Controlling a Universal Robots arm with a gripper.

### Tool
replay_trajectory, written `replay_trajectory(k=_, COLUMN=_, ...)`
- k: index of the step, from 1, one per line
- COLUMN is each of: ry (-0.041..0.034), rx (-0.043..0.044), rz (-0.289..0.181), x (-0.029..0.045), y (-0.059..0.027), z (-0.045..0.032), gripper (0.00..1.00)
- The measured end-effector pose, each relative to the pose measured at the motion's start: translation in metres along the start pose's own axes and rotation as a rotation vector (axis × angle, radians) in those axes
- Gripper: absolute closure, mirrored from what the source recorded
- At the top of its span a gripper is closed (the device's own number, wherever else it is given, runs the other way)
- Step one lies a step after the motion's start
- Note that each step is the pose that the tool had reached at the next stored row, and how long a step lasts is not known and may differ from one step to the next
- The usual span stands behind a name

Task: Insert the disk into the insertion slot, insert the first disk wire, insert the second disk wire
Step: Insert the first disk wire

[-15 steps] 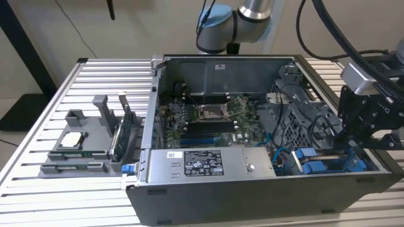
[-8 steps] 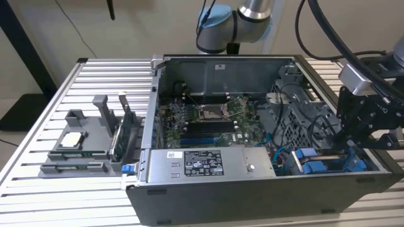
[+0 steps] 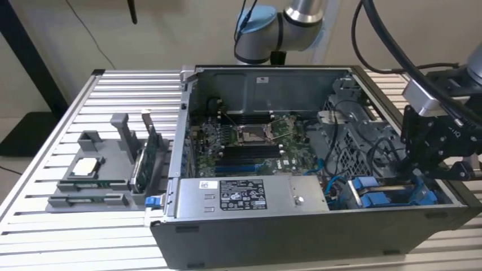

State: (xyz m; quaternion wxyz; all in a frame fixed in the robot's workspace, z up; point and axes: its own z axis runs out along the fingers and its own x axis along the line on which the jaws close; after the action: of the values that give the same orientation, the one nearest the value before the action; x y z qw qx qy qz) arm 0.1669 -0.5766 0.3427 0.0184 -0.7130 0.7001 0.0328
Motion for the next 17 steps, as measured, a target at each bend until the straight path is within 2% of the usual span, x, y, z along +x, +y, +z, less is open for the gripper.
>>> replay_trajectory(k=4, ry=0.0025, rx=0.0000, rz=0.000, x=0.0001, y=0.0000, z=0.0014, gripper=0.81)
replay_trajectory(k=17, ry=0.0022, rx=0.0001, rz=0.001, x=-0.0006, y=0.0000, z=0.0022, gripper=0.81)
